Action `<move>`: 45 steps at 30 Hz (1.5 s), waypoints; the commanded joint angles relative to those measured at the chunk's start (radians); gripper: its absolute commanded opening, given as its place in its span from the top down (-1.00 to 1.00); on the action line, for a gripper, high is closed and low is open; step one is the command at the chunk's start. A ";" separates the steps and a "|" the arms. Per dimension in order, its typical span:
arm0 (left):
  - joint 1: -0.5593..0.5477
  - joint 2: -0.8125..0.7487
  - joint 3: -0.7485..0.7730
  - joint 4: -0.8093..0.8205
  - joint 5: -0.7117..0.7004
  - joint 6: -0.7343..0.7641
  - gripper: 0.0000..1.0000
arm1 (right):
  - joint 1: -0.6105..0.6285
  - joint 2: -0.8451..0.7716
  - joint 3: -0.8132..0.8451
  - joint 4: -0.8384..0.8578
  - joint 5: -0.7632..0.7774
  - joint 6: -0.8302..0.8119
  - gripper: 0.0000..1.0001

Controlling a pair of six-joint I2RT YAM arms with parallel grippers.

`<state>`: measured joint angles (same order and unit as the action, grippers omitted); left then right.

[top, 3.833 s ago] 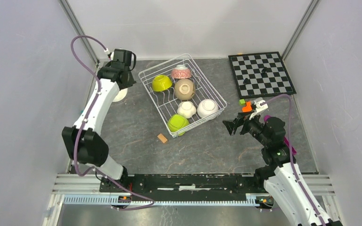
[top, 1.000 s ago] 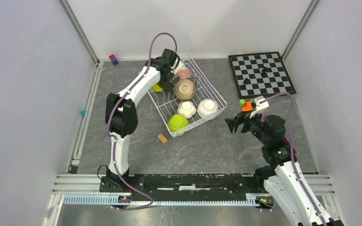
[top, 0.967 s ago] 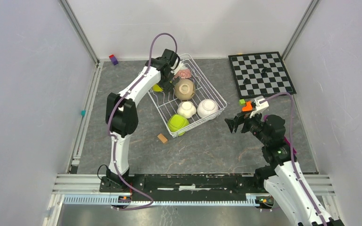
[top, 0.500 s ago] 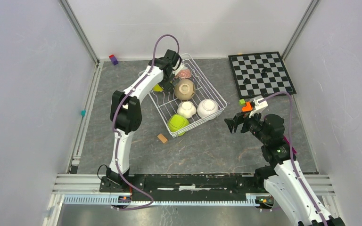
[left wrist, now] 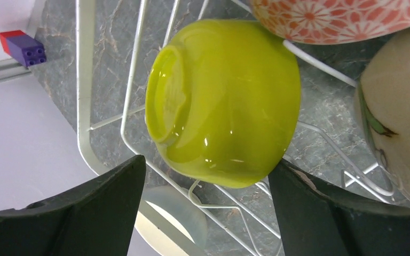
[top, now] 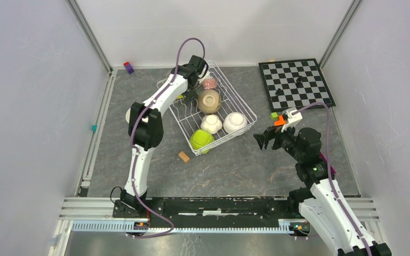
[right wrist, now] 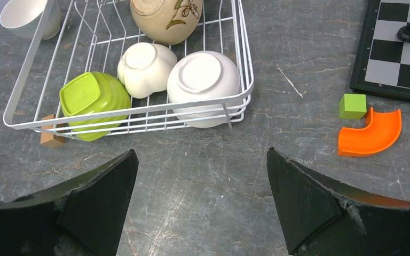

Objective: Unload the bowls from the dish rack

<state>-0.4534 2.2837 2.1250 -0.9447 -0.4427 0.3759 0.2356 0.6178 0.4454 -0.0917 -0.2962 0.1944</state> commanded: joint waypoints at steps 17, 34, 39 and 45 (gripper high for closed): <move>-0.042 -0.066 -0.108 0.293 -0.265 0.009 0.12 | 0.002 0.012 0.038 0.076 -0.024 0.021 -0.93; -0.056 -0.085 -0.207 0.518 -0.430 0.012 0.12 | 0.001 0.017 0.039 0.075 -0.019 0.014 -0.94; -0.056 -0.088 -0.225 0.553 -0.443 0.012 0.14 | 0.001 0.017 0.039 0.073 -0.018 0.012 -0.93; -0.055 -0.087 -0.235 0.590 -0.462 -0.010 -0.02 | 0.001 0.019 0.040 0.072 -0.015 0.011 -0.93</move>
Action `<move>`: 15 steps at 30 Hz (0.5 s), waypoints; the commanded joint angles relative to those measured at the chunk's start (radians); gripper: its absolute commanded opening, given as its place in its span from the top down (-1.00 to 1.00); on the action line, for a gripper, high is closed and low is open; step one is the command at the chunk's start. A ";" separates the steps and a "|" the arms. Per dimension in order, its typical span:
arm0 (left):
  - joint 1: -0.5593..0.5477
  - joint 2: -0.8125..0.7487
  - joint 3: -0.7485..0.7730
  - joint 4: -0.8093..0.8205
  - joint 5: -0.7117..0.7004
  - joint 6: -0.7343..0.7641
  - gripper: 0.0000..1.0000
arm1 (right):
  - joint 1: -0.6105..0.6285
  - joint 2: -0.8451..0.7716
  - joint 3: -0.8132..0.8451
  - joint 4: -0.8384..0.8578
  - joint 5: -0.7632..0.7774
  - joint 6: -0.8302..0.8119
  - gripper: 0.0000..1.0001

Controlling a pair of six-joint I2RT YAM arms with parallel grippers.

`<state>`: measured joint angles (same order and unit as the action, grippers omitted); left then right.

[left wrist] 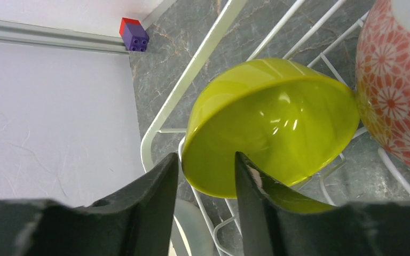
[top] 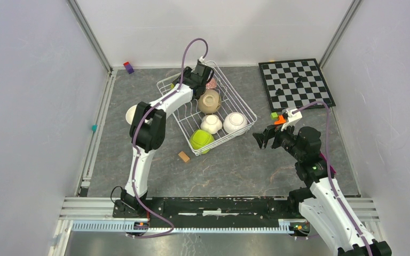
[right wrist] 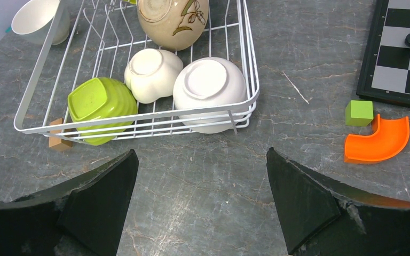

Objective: Unload the bowls from the dish rack

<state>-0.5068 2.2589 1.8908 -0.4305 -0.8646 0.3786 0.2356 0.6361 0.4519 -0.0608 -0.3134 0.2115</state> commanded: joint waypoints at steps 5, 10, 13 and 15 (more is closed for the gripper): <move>0.006 -0.061 -0.001 0.103 -0.050 -0.038 -0.13 | 0.002 0.005 0.036 0.036 0.002 -0.011 -0.93; 0.023 -0.059 0.008 0.090 -0.032 -0.071 -0.03 | 0.002 0.007 0.036 0.037 0.004 -0.012 -0.93; 0.035 -0.056 0.014 0.073 -0.012 -0.099 -0.02 | 0.002 0.010 0.037 0.036 0.004 -0.012 -0.93; 0.041 -0.050 0.024 0.060 -0.007 -0.114 -0.02 | 0.003 0.011 0.039 0.038 0.003 -0.012 -0.93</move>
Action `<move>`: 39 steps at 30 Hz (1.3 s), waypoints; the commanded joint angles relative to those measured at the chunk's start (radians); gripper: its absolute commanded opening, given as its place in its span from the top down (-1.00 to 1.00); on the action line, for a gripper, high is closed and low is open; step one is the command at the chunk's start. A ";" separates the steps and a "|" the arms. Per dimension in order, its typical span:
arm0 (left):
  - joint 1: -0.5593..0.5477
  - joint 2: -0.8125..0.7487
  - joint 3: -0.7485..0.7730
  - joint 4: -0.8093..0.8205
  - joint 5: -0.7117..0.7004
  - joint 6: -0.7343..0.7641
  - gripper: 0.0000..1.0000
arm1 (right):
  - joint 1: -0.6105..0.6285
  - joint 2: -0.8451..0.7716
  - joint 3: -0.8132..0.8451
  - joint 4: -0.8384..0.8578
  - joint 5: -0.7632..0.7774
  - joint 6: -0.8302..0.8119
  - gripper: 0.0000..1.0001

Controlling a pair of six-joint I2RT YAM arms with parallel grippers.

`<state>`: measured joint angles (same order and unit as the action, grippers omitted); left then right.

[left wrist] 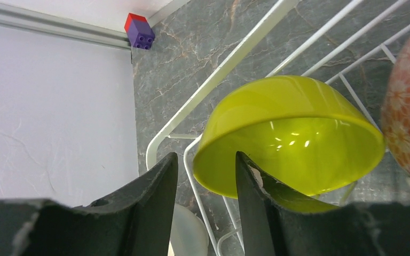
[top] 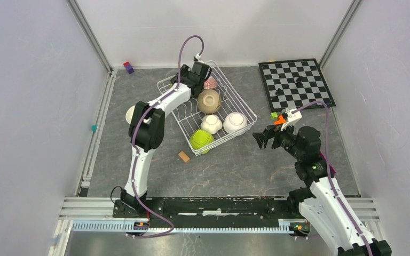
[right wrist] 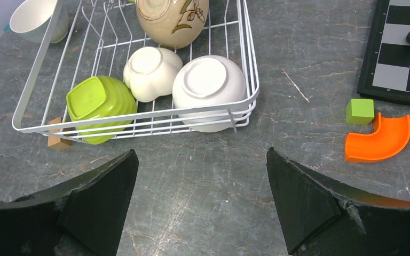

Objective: Unload the bowls from the dish rack

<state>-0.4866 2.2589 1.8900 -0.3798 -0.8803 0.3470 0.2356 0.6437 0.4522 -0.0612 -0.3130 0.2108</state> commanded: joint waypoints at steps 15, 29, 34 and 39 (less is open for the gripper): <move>0.055 -0.029 0.081 -0.076 0.121 -0.176 0.43 | 0.001 0.016 0.046 0.038 0.002 -0.010 -0.93; 0.067 -0.047 0.121 -0.137 0.126 -0.206 0.95 | 0.002 0.003 0.054 0.028 0.006 -0.007 -0.93; 0.066 -0.117 0.117 -0.156 0.099 -0.212 0.95 | 0.001 -0.001 0.057 0.029 0.001 0.006 -0.93; 0.065 -0.213 0.089 -0.159 0.076 -0.223 0.95 | 0.002 -0.013 0.057 0.031 -0.007 0.017 -0.93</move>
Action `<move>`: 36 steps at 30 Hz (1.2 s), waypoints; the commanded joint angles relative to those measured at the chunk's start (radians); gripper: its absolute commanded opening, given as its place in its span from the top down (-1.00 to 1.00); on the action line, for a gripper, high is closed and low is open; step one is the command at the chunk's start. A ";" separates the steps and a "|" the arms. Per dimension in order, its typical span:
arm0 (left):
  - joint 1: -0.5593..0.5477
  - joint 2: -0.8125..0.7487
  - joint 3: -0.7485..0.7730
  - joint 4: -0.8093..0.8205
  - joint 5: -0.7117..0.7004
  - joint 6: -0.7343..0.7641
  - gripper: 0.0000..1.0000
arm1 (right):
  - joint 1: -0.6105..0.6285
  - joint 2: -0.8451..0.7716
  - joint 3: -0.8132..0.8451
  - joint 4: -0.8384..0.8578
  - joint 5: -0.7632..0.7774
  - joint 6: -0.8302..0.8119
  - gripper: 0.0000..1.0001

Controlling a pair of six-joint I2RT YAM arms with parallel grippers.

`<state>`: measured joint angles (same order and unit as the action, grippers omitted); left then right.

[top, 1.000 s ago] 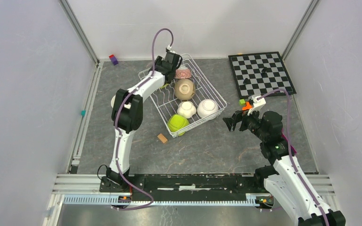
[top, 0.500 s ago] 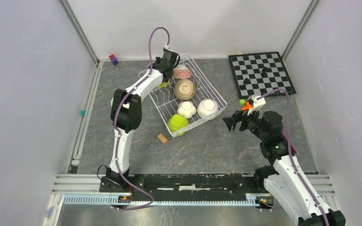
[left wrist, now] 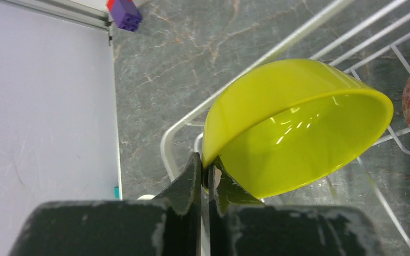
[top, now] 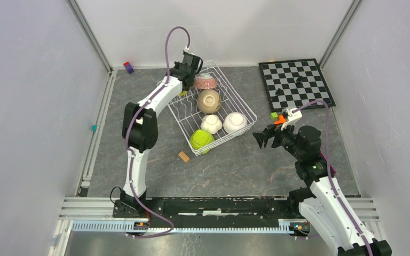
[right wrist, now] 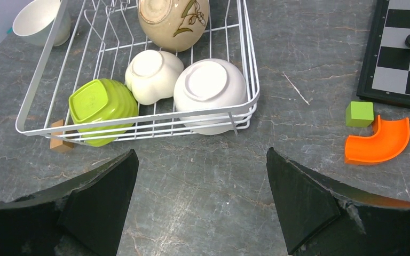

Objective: Unload the bowls from the dish rack

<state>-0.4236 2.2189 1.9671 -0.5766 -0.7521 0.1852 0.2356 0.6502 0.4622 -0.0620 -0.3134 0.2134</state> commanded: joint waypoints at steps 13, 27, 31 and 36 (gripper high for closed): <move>0.003 -0.407 -0.160 -0.032 -0.063 -0.218 0.95 | 0.001 -0.068 0.037 0.005 -0.004 0.016 -0.93; 0.040 -0.862 -0.600 -0.203 -0.027 -0.586 0.95 | 0.002 -0.089 0.020 0.005 -0.026 0.027 -0.94; 0.087 -1.002 -0.745 -0.224 0.113 -0.709 0.95 | 0.002 -0.094 0.009 0.007 -0.038 0.031 -0.93; 0.173 -1.123 -0.890 -0.267 0.280 -0.918 0.95 | 0.002 -0.100 -0.008 0.005 -0.047 0.036 -0.93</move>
<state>-0.3016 1.1706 1.1492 -0.8249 -0.6220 -0.4778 0.2356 0.5636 0.4614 -0.0864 -0.3397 0.2382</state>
